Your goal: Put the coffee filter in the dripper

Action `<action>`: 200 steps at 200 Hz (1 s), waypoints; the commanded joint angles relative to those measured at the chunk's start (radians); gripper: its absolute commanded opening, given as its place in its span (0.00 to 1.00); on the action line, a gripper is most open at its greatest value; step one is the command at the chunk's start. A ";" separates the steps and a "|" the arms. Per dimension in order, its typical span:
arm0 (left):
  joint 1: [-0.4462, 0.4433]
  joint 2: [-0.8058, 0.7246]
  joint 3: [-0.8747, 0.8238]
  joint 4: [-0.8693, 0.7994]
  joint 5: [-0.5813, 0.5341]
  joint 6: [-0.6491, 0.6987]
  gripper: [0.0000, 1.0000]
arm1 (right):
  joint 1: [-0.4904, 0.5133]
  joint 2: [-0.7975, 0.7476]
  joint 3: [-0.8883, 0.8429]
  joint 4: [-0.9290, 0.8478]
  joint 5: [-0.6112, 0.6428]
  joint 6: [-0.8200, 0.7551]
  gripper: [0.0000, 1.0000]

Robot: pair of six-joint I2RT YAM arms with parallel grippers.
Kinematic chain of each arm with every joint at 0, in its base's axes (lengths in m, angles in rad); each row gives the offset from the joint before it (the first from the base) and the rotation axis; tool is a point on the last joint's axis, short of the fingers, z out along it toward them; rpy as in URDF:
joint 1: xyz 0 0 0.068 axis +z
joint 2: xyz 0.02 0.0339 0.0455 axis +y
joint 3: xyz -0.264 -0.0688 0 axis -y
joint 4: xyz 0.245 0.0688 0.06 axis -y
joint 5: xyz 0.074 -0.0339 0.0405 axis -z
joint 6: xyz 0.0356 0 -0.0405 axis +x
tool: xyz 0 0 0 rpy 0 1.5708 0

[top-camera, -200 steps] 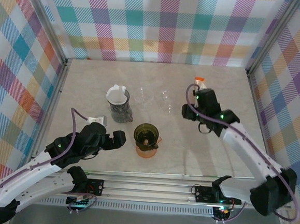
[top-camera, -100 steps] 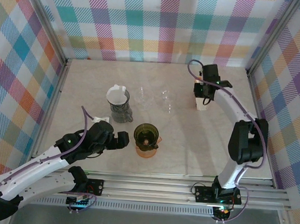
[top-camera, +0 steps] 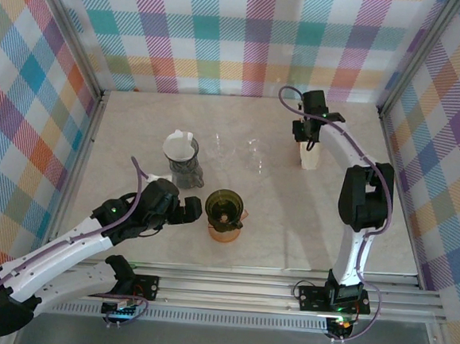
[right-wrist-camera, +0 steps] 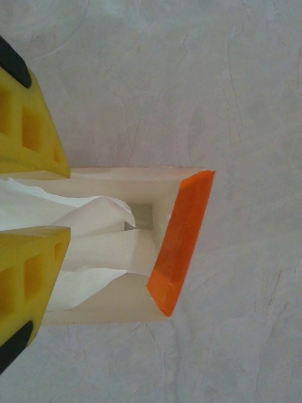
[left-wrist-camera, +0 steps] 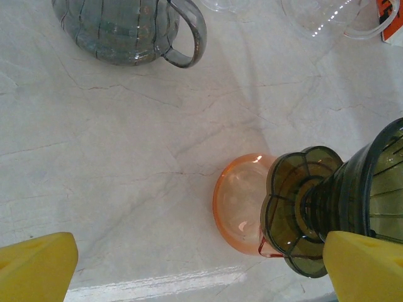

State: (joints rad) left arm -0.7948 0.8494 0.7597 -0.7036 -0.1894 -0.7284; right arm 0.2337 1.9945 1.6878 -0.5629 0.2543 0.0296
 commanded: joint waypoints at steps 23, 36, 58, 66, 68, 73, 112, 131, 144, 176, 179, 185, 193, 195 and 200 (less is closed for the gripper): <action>0.016 0.008 0.030 0.025 0.028 0.021 1.00 | -0.008 0.026 0.038 -0.011 0.016 -0.016 0.25; 0.019 0.010 0.028 0.027 0.032 0.019 1.00 | -0.009 0.026 0.036 -0.010 0.017 -0.013 0.24; 0.019 0.009 0.026 0.028 0.035 0.017 1.00 | -0.010 0.025 0.027 0.000 0.024 -0.006 0.23; 0.020 0.007 0.027 0.028 0.037 0.017 1.00 | -0.010 0.019 0.019 0.008 0.020 -0.006 0.24; 0.020 0.007 0.028 0.028 0.036 0.017 1.00 | -0.010 0.018 0.018 0.008 0.020 -0.006 0.24; 0.021 0.008 0.027 0.029 0.037 0.017 1.00 | -0.009 0.019 0.018 0.008 0.019 -0.004 0.24; 0.022 0.001 0.027 0.025 0.040 0.015 1.00 | -0.013 0.036 0.027 -0.012 0.022 -0.010 0.19; 0.024 -0.004 0.027 0.019 0.036 0.014 1.00 | -0.014 0.044 0.027 -0.020 0.021 -0.010 0.19; 0.025 -0.008 0.027 0.018 0.035 0.015 1.00 | -0.014 0.047 0.027 -0.023 0.021 -0.008 0.18; 0.026 -0.011 0.029 0.014 0.040 0.012 1.00 | -0.014 0.014 0.013 -0.004 0.016 -0.011 0.04; 0.026 -0.011 0.029 0.015 0.041 0.011 1.00 | -0.014 0.009 0.013 -0.005 0.016 -0.011 0.02; 0.027 -0.013 0.028 0.015 0.041 0.010 1.00 | -0.013 0.000 0.014 -0.004 0.015 -0.014 0.00; 0.026 -0.014 0.026 0.016 0.042 0.009 1.00 | -0.013 -0.014 0.013 -0.002 0.015 -0.015 0.00; 0.027 -0.015 0.026 0.017 0.043 0.009 1.00 | -0.013 -0.018 0.013 -0.002 0.016 -0.016 0.00; 0.027 -0.016 0.023 0.019 0.046 0.009 1.00 | -0.013 -0.029 0.008 0.003 0.015 -0.016 0.00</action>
State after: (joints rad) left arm -0.7815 0.8516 0.7639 -0.6968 -0.1566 -0.7238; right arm 0.2279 2.0281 1.6962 -0.5644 0.2691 0.0177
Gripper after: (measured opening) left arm 0.999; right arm 0.057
